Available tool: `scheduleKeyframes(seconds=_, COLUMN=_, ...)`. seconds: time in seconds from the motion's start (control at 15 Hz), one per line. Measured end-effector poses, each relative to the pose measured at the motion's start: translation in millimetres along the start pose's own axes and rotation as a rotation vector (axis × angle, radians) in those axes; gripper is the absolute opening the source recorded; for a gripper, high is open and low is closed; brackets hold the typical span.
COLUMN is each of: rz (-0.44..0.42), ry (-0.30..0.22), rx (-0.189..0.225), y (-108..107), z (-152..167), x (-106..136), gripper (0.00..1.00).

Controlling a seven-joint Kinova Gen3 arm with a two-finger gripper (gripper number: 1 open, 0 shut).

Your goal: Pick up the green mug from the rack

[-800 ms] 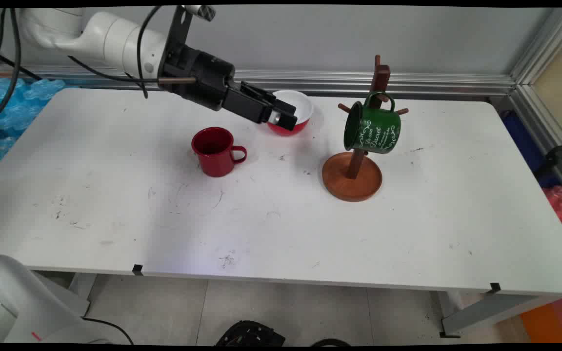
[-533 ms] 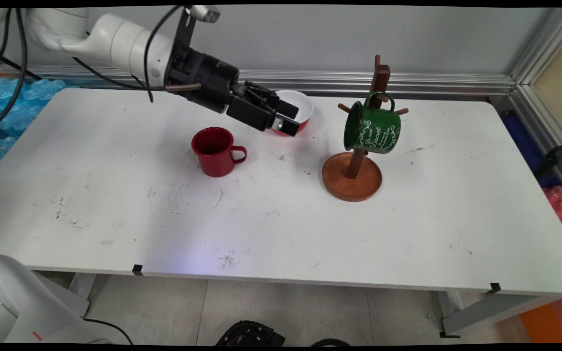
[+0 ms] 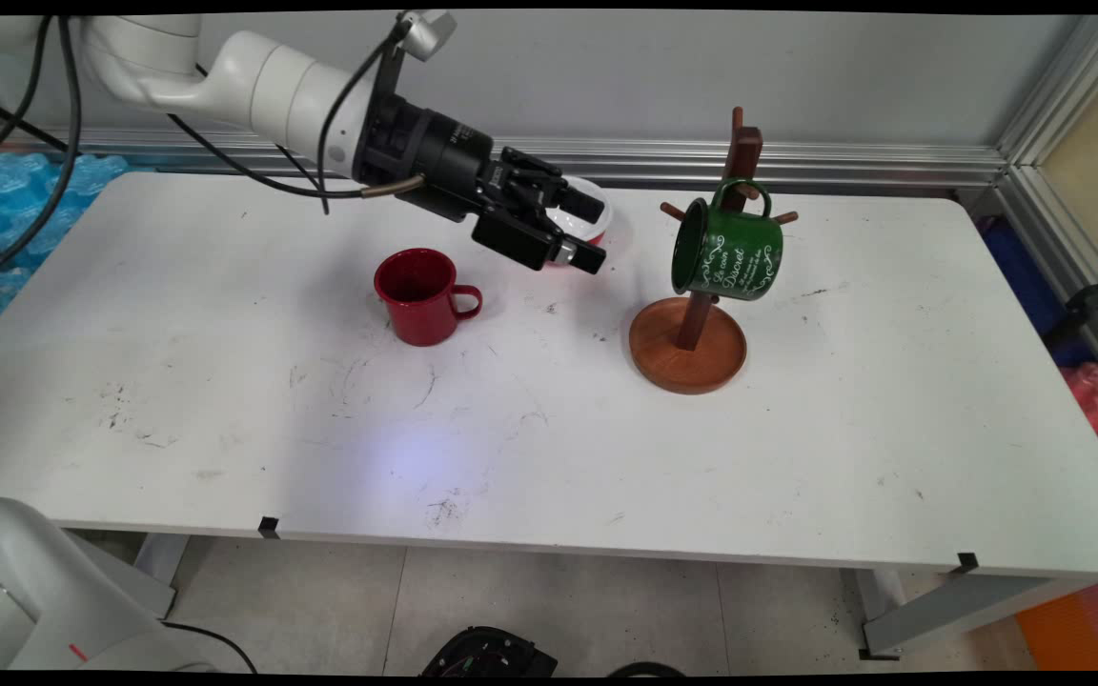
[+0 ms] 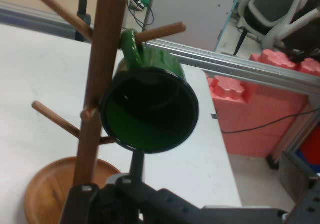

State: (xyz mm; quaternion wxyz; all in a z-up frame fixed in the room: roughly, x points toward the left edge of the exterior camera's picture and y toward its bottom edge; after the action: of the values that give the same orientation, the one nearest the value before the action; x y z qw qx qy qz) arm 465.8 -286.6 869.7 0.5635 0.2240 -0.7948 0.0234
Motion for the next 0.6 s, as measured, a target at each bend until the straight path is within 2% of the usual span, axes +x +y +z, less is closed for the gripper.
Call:
scheduleKeyframes(seconds=0.33, rz=0.08, ry=-0.012, rx=0.013, y=-0.2, z=10.8, x=3.2, gripper=1.0)
scheduleKeyframes(seconds=0.6, rz=0.113, ry=-0.022, rx=0.014, y=2.7, z=19.4, x=1.3, gripper=1.0)
